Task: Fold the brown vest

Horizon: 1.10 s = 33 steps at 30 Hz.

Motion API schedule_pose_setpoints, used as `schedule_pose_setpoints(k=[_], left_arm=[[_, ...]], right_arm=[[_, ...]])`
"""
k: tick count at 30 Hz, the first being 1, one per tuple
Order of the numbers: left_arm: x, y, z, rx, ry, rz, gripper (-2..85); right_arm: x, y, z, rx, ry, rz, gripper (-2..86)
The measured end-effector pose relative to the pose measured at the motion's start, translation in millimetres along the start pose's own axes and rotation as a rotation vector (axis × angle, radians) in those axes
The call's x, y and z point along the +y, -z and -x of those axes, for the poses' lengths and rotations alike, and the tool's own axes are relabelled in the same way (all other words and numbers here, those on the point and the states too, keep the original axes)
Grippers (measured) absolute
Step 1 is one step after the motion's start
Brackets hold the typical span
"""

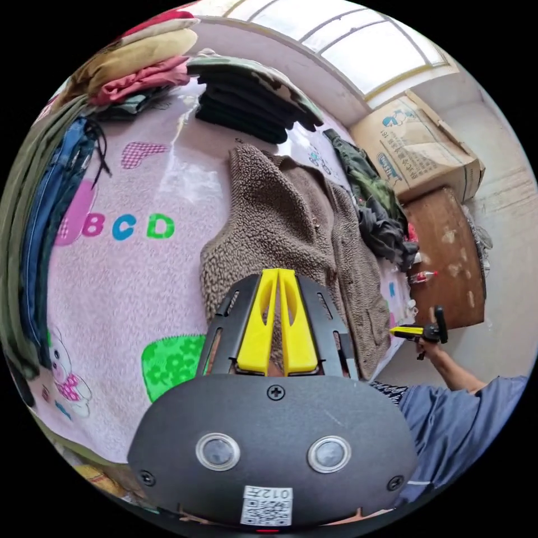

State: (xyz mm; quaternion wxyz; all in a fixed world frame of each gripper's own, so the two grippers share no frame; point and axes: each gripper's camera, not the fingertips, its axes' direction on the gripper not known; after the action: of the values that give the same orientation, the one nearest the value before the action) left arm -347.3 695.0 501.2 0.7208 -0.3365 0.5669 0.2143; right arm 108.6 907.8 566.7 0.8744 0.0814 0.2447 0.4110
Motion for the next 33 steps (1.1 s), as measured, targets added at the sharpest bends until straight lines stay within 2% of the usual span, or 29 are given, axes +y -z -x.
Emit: schedule_pose_setpoints(k=[3,5,6,9,11,13,15,18,21,22,23,27,29,33], left_arm=[[-31,-48,-10,-0.077,-0.098,0.164,-0.1],[-40,-92,-10,-0.222,-0.134,0.368,-0.1],[-40,-99,-9,-0.243,-0.151,0.401,-0.1],[-46,-102,0,-0.323,-0.136,0.354,-0.1],[-49,-104,5,-0.493,-0.161,0.347,-0.1],[-51,-105,14,-0.559,-0.168,0.347,-0.1],[-52,-104,26,-0.485,-0.148,0.332,-0.1],[-52,-97,48,-0.256,-0.107,0.323,-0.1],[-55,-68,51,-0.138,-0.119,0.191,-0.1],[-59,-55,49,-0.109,-0.128,0.121,-0.1],[-67,-48,47,-0.077,-0.134,0.068,-0.1],[-99,-62,44,-0.069,-0.129,0.044,-0.1],[-113,-87,46,-0.110,-0.120,0.086,-0.1],[-115,-115,50,-0.071,-0.125,0.119,-0.2]], right_arm=[[-11,-4,8,0.040,0.002,0.057,0.0],[-22,-7,8,0.043,0.000,0.091,-0.1],[-25,-8,7,0.042,-0.001,0.100,-0.1],[-38,-14,5,0.041,0.000,0.134,-0.1],[-44,-16,0,0.028,0.004,0.152,-0.1],[-48,-12,-7,-0.016,0.004,0.149,-0.1],[-50,-7,-20,-0.093,-0.019,0.148,-0.1],[-49,7,-55,-0.243,-0.101,0.122,-0.1],[-49,29,-74,-0.031,-0.108,0.071,-0.1],[-54,46,-67,0.027,-0.057,-0.011,-0.1],[-66,61,-58,-0.002,-0.001,-0.093,0.0],[-140,91,-14,-0.228,0.164,-0.331,0.1],[-211,94,12,-0.462,0.205,-0.420,0.5],[-318,78,48,-0.699,0.183,-0.458,1.6]])
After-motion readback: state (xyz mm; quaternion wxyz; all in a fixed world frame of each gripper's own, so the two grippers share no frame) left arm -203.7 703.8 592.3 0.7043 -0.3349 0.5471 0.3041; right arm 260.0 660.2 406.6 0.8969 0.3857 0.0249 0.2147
